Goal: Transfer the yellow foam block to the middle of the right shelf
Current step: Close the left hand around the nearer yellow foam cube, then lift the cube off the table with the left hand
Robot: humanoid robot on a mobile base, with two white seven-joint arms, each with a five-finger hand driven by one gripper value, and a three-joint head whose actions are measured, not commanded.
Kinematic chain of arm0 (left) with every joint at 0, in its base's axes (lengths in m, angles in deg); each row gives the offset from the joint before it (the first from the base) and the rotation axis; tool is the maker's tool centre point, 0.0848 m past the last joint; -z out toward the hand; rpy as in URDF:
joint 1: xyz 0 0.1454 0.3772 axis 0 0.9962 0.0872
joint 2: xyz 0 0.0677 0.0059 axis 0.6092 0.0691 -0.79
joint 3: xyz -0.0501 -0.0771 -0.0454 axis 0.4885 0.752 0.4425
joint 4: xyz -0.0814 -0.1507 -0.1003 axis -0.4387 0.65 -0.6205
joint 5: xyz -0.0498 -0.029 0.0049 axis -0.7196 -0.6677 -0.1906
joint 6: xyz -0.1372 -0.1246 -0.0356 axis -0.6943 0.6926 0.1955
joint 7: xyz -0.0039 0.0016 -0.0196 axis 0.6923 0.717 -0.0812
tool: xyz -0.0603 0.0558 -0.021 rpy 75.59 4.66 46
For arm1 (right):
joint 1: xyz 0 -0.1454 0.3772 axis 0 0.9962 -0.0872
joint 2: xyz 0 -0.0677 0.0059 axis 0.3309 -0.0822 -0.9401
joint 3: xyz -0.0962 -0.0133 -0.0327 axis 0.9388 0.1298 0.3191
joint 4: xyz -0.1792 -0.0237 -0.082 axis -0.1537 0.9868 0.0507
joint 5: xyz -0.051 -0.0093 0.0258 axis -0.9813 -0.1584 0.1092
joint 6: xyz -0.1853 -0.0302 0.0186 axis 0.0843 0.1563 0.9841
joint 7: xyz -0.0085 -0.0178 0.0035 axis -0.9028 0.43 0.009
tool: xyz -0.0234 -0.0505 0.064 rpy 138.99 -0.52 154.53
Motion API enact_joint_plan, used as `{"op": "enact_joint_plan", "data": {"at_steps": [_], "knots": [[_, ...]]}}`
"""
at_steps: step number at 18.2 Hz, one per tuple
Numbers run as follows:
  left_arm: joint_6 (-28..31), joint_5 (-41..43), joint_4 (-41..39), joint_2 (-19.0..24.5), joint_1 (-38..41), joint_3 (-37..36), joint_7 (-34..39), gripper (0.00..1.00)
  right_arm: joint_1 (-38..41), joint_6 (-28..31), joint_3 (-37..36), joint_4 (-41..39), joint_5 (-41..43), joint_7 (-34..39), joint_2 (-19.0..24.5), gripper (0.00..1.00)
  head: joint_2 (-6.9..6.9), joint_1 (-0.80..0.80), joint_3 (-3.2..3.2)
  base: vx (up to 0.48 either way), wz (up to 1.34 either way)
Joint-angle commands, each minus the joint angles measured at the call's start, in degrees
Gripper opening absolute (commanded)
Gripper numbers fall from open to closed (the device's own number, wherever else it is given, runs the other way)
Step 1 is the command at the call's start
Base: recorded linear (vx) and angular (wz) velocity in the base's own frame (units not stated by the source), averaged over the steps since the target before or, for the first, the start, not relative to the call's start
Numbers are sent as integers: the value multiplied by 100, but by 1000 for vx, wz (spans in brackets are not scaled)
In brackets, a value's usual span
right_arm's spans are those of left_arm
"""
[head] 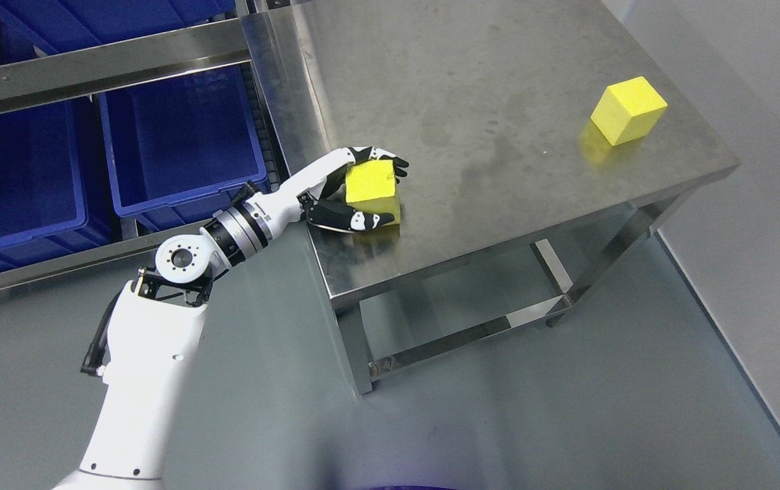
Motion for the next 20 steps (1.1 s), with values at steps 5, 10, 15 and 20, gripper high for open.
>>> {"op": "enact_joint_plan", "data": {"at_steps": [5, 10, 15, 20], "knots": [[-1899, -2446, -25, -361, 32, 373, 3135, 35, 140, -4, -70, -100, -18, 2, -100, 100, 0, 0, 0, 0, 0], [-1830, -2437, -675, -361, 674, 434, 3421, 33, 140, -4, -70, -100, -18, 2, -100, 100, 0, 0, 0, 0, 3], [-1812, -2437, -922, -361, 956, 452, 3412, 33, 132, -4, -70, -100, -18, 2, -100, 100, 0, 0, 0, -2, 77], [-1812, -2428, -940, -361, 1096, 689, 3394, 32, 132, -4, -70, -100, -18, 2, -100, 100, 0, 0, 0, -2, 198]]}}
